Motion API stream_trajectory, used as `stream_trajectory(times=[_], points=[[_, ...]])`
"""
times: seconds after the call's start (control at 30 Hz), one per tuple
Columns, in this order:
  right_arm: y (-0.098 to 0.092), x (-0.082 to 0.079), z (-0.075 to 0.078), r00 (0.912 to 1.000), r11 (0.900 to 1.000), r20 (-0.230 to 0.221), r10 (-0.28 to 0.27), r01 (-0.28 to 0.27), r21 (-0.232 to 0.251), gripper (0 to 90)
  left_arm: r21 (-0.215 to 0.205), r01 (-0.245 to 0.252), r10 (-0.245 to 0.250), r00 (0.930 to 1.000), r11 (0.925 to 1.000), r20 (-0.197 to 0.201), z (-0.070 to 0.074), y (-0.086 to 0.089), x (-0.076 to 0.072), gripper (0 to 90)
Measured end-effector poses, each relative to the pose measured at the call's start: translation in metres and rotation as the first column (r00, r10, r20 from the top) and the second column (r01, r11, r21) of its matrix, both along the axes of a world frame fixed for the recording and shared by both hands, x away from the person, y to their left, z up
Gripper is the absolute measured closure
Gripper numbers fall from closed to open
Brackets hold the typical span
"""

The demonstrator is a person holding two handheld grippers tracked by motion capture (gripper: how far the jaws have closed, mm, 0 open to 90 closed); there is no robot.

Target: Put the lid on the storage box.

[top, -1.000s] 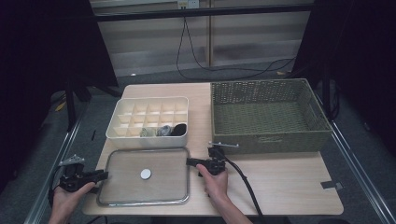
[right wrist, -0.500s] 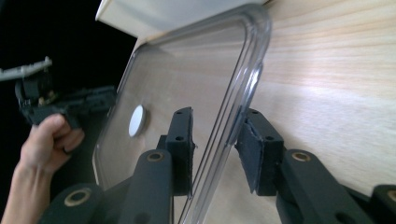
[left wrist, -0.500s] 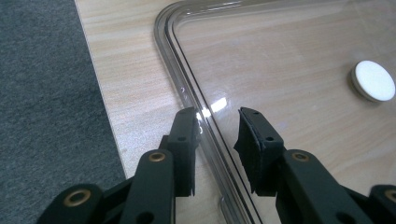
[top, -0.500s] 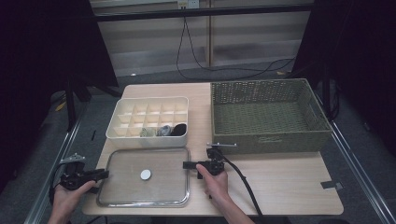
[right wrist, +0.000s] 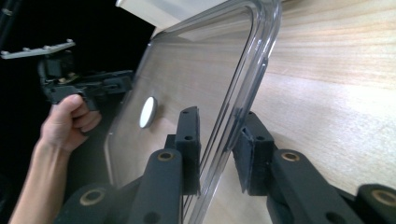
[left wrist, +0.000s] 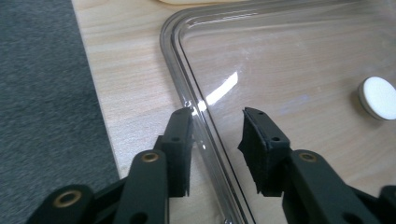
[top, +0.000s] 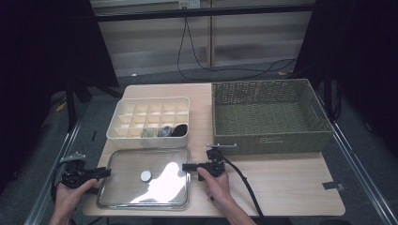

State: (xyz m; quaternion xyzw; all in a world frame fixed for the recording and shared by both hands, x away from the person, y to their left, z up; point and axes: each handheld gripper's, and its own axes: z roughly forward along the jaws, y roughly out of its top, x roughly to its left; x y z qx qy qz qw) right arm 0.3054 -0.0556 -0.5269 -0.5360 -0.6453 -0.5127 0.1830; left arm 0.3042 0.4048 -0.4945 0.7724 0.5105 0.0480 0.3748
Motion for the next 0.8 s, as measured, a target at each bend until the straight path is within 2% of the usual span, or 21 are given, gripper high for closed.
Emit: stream_trajectory(times=[0.2,0.27,0.37,0.53,0.57,0.67,0.8], points=[[0.001,-0.002,0.001,0.9995,1.0,0.033,0.0,-0.001,0.026,75.3,-0.02,-0.015,0.014,0.9996,0.9997,-0.025,0.002,0.002,0.002,43.9],[0.0,-0.002,0.001,0.9992,1.0,0.04,0.002,-0.004,0.031,76.0,-0.043,-0.017,0.016,0.9994,0.9989,-0.031,0.001,0.003,0.001,39.3],[-0.001,-0.003,0.001,0.9987,0.999,0.05,0.0,-0.002,0.043,76.8,-0.045,-0.021,0.02,0.9993,0.9988,-0.033,0.002,0.006,-0.003,35.3],[-0.002,-0.003,0.002,0.9983,0.999,0.058,-0.004,0.002,0.049,77.0,-0.056,-0.051,0.048,0.9974,0.9971,-0.054,0.002,0.012,-0.011,37.8],[-0.002,-0.003,0.002,0.9984,0.999,0.057,-0.007,0.004,0.047,76.9,-0.079,-0.038,0.033,0.9977,0.9962,-0.059,0.002,0.014,-0.015,38.3],[-0.002,-0.003,0.002,0.9984,0.999,0.055,-0.007,0.004,0.047,76.9,-0.106,-0.004,-0.003,0.9974,0.9943,-0.073,0.001,0.016,-0.022,40.1],[-0.002,-0.003,0.002,0.9984,0.999,0.057,-0.003,0.001,0.046,76.9,-0.101,-0.006,-0.002,0.9974,0.9948,-0.072,0.001,0.014,-0.02,40.0]])
